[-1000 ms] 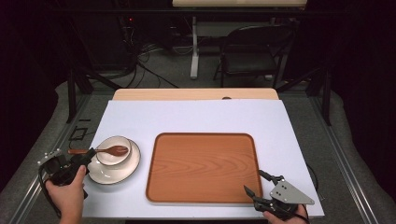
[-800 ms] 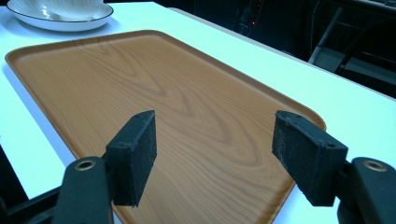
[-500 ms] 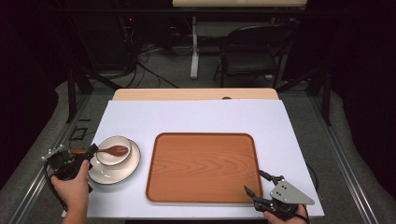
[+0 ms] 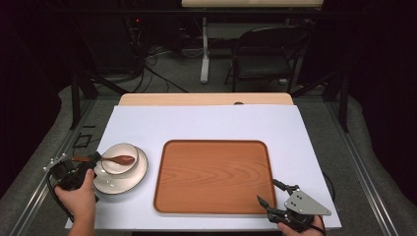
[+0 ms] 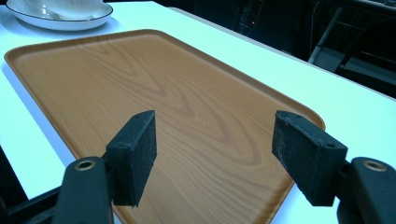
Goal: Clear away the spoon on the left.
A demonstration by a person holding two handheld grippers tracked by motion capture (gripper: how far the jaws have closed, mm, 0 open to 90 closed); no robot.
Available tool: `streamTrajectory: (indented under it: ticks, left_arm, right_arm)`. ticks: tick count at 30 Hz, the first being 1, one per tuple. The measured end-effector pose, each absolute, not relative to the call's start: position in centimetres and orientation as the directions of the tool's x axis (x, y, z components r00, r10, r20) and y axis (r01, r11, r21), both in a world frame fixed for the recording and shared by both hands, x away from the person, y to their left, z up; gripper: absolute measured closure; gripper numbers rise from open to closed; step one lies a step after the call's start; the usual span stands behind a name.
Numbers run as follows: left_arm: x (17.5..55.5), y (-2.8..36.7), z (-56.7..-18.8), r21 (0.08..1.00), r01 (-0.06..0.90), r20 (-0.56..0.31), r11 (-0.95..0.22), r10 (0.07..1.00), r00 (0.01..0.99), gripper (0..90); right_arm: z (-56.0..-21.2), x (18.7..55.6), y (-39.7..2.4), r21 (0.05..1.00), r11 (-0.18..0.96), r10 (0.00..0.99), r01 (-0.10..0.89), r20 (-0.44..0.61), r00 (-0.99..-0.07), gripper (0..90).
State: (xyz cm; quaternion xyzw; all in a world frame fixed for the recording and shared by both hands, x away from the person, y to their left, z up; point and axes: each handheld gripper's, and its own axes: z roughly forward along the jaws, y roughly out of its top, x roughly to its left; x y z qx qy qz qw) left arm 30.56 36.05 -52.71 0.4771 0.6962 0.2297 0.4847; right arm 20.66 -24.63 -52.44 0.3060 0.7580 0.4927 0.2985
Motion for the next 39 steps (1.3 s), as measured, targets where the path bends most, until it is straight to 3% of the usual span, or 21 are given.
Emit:
streamTrajectory:
  ticks: [19, 39]
  left_arm:
    - [30.3, 35.4, -50.8, 0.812, 0.421, -0.431, 0.403, 0.902, -0.033, 75.9]
    - [30.8, 32.1, -47.8, 0.883, 0.434, -0.228, 0.179, 0.971, 0.063, 83.9]
  right_arm:
    - [-52.4, 20.6, -24.6, 0.930, 0.327, 0.758, 0.170, -0.151, -0.634, 30.8]
    - [-52.4, 20.7, -24.6, 0.929, 0.332, 0.754, 0.165, -0.156, -0.639, 30.8]
